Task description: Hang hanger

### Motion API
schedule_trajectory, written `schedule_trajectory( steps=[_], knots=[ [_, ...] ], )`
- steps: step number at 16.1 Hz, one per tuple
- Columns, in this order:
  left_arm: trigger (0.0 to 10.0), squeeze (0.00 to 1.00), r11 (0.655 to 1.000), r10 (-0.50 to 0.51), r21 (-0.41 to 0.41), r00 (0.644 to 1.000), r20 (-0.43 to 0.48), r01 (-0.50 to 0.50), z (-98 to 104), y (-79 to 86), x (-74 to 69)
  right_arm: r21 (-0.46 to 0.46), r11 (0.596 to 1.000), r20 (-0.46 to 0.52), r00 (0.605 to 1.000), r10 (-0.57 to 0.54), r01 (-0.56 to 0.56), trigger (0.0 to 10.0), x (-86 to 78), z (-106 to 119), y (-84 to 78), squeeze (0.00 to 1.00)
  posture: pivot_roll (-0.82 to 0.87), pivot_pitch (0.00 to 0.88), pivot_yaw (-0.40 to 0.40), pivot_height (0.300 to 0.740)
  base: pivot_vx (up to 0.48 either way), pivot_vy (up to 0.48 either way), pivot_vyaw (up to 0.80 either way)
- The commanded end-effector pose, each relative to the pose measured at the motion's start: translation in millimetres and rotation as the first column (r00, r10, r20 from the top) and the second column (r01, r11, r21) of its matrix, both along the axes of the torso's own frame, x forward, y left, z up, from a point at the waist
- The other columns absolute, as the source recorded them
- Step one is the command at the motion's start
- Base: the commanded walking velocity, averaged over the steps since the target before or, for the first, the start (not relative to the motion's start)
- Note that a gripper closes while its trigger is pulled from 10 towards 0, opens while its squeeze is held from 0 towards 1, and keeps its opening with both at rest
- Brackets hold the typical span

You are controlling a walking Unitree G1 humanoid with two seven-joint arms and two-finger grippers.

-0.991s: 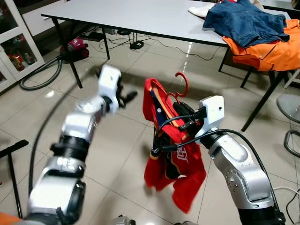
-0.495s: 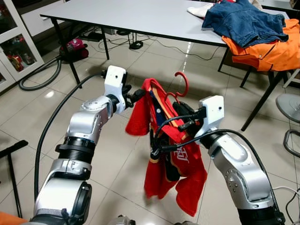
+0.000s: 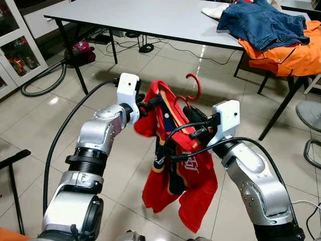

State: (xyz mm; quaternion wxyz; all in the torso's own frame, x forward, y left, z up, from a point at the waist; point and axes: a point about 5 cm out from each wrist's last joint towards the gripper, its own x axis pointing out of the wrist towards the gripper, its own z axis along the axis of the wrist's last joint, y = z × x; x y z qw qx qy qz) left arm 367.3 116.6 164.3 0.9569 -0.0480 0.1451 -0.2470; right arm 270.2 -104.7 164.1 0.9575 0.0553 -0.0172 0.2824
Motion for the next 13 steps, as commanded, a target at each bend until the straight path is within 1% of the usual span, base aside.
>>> schedule_trajectory(
  steps=[1, 4, 7, 10, 13],
  knots=[
    [10.0, 0.0, 1.0, 0.002, -0.017, 1.0, 0.007, -0.002, 5.1, -0.6, 0.0, 0.013, 1.0, 0.074, 0.997, 0.02, -0.021, 0.0, -1.8, 16.2, 3.7, 0.0, -0.04, 0.012, 0.027, 0.74, 0.0, 0.0, 0.0],
    [10.0, 0.0, 0.998, -0.001, -0.063, 1.0, -0.003, 0.001, 9.4, -2.6, 0.3, 0.003, 1.0, 0.061, 0.998, 0.028, -0.028, 0.0, -3.1, 12.6, 4.7, 0.0, -0.04, 0.014, 0.026, 0.74, 0.0, 0.0, 0.0],
    [10.0, 0.0, 0.996, 0.003, -0.092, 1.0, -0.012, -0.004, 11.4, -2.9, 0.8, -0.002, 0.999, 0.054, 0.998, 0.034, -0.033, 0.0, -4.2, 10.9, 5.2, 0.0, -0.05, 0.014, 0.027, 0.74, 0.0, 0.0, 0.0],
    [10.0, 0.0, 0.996, 0.022, -0.088, 1.0, -0.003, -0.022, 12.6, 0.2, 3.2, -0.004, 0.999, 0.053, 0.998, 0.041, -0.041, 0.0, -5.0, 10.7, 5.8, 0.0, -0.05, 0.014, 0.027, 0.74, 0.0, 0.0, 0.0],
    [10.0, 0.0, 0.996, 0.018, -0.087, 1.0, -0.007, -0.018, 11.1, -4.3, 3.6, 0.0, 0.998, 0.058, 0.997, 0.057, -0.057, 0.0, -6.5, 12.6, 8.3, 0.0, -0.05, 0.017, 0.027, 0.74, 0.0, 0.0, 0.0]
  ],
)
